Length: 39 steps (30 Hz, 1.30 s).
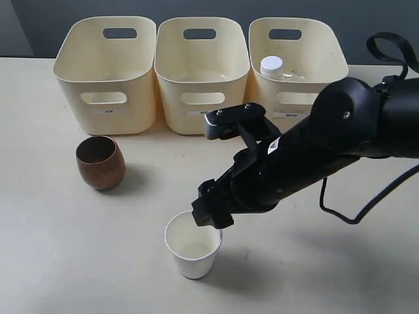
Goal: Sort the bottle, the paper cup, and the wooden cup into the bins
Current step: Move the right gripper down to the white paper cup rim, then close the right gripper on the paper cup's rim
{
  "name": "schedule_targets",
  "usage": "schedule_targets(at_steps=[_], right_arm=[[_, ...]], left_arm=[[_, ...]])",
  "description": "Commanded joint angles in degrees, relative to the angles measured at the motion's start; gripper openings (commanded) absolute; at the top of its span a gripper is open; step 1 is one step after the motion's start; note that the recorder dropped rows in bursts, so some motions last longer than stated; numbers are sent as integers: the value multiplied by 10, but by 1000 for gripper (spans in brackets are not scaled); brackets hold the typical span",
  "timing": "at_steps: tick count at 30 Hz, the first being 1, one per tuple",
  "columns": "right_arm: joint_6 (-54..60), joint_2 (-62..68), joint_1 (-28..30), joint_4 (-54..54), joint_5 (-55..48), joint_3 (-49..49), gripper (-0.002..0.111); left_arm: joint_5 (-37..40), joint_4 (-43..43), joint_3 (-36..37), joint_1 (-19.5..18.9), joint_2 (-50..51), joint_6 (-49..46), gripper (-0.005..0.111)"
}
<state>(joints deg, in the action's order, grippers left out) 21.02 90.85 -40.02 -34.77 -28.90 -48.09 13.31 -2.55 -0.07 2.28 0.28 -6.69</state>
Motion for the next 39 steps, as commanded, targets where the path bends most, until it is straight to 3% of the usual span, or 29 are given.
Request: schedule_targets(at_steps=[1, 39], right_arm=[[0, -2, -1, 2, 5, 4, 74], [-3, 1, -1, -44, 23, 28, 74]], left_arm=[[0, 0, 1, 2, -3, 1, 0], [0, 0, 1, 2, -3, 1, 0]])
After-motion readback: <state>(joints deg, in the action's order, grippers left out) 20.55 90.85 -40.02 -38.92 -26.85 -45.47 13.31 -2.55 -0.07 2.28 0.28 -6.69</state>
